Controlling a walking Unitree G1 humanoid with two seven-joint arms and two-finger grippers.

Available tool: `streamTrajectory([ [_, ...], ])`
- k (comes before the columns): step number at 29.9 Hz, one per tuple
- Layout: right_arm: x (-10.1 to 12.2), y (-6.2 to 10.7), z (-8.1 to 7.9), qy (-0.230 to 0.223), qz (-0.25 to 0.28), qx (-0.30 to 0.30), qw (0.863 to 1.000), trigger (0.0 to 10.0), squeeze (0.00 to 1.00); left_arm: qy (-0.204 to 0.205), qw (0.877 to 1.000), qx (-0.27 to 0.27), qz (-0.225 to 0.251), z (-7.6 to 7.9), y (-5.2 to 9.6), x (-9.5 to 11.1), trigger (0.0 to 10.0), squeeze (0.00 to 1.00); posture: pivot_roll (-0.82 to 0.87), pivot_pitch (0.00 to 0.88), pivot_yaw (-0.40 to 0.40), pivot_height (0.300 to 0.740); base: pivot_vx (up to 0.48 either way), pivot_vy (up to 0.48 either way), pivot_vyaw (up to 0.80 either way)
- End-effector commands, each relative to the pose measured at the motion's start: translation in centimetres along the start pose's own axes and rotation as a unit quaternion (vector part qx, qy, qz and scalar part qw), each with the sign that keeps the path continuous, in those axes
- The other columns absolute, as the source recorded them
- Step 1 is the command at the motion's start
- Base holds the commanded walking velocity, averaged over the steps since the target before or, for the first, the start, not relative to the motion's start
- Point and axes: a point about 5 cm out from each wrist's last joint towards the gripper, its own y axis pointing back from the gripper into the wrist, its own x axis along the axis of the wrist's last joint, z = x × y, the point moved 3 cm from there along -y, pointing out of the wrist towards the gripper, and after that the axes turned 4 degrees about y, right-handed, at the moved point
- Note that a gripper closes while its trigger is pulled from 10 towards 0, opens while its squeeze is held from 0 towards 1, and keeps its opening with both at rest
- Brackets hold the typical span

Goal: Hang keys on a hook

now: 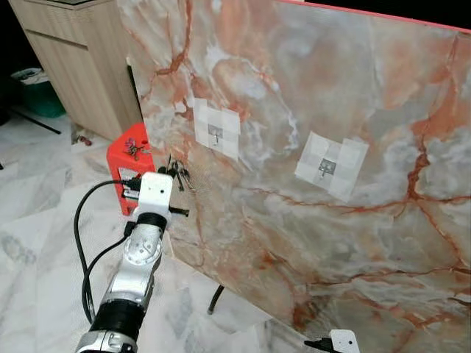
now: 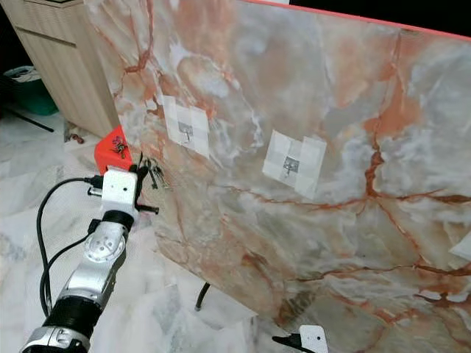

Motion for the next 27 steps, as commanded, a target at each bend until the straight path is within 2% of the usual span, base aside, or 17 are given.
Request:
streamTrajectory([
  [1,-0.2,0.0,0.2,0.000,-0.002,-0.002,1.000,10.0,0.00,-0.004,0.999,0.005,0.032,-0.1,-0.4,1.5,10.0,0.00,-0.06,0.027,-0.045,0.740,0.000,0.000,0.00],
  [5,-0.2,0.0,0.2,0.002,-0.001,-0.001,1.000,10.0,0.00,-0.019,0.998,-0.013,0.054,0.6,-0.3,2.5,10.0,0.00,-0.06,0.018,-0.045,0.740,0.000,0.000,0.00],
  [13,-0.1,0.0,0.1,0.003,0.001,-0.002,1.000,10.0,0.00,-0.025,0.998,-0.017,0.063,1.2,0.0,2.8,10.0,0.00,-0.06,0.008,-0.041,0.740,0.000,0.000,0.00],
  [22,-0.1,0.0,0.1,0.006,0.001,-0.003,1.000,10.0,0.00,-0.035,0.997,-0.015,0.065,1.5,-0.2,3.0,10.0,0.00,-0.06,0.008,-0.042,0.740,0.000,-0.443,0.00],
  [24,-0.1,0.0,0.1,0.007,0.001,-0.003,1.000,10.0,0.00,-0.036,0.997,-0.012,0.065,1.4,-0.2,3.0,10.0,0.00,-0.06,0.013,-0.043,0.740,0.000,-0.446,0.41],
  [27,-0.1,0.0,0.1,0.006,0.002,-0.002,1.000,10.0,0.00,-0.041,0.997,0.005,0.061,0.9,-0.4,3.0,10.0,0.00,-0.06,0.019,-0.048,0.740,0.000,0.000,0.64],
])
